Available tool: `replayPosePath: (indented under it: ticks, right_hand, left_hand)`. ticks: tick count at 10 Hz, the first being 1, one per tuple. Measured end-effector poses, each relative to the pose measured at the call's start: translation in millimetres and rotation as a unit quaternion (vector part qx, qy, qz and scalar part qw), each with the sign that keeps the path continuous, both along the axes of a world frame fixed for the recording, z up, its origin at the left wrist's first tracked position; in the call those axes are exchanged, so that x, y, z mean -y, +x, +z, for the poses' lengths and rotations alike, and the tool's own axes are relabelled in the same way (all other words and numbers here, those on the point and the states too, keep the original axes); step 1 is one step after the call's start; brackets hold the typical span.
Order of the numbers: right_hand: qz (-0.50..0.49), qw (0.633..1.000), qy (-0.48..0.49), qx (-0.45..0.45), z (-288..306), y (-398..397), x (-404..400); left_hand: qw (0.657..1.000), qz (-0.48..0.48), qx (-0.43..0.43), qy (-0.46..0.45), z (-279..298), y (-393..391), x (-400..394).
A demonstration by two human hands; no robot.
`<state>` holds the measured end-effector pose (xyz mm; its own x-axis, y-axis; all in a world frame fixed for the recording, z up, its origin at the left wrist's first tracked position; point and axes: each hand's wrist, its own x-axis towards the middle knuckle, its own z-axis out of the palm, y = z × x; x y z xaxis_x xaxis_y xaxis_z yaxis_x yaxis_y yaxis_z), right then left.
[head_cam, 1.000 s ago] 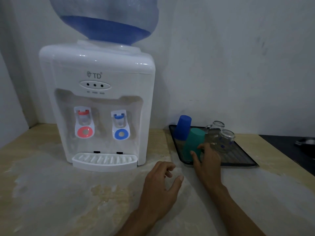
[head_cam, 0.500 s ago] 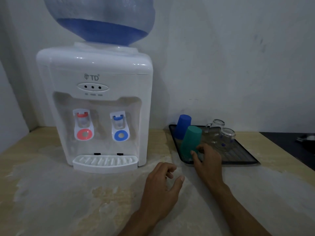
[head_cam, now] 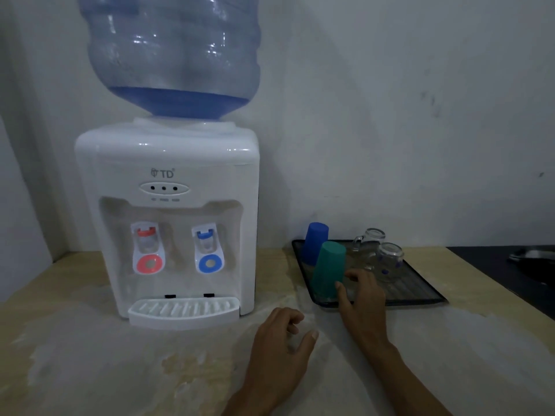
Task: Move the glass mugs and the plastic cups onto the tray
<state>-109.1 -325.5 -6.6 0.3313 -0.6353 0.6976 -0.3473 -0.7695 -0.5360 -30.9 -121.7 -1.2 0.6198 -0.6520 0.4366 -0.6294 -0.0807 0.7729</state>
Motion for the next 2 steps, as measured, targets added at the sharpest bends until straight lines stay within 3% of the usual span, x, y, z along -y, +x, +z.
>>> replayPosePath:
  ticks: [2]
  right_hand:
    - [0.002, 0.999, -0.018, 0.034, 9, -14, -18]
  left_hand:
    - [0.997, -0.017, 0.004, 0.071, 5, -3, -6]
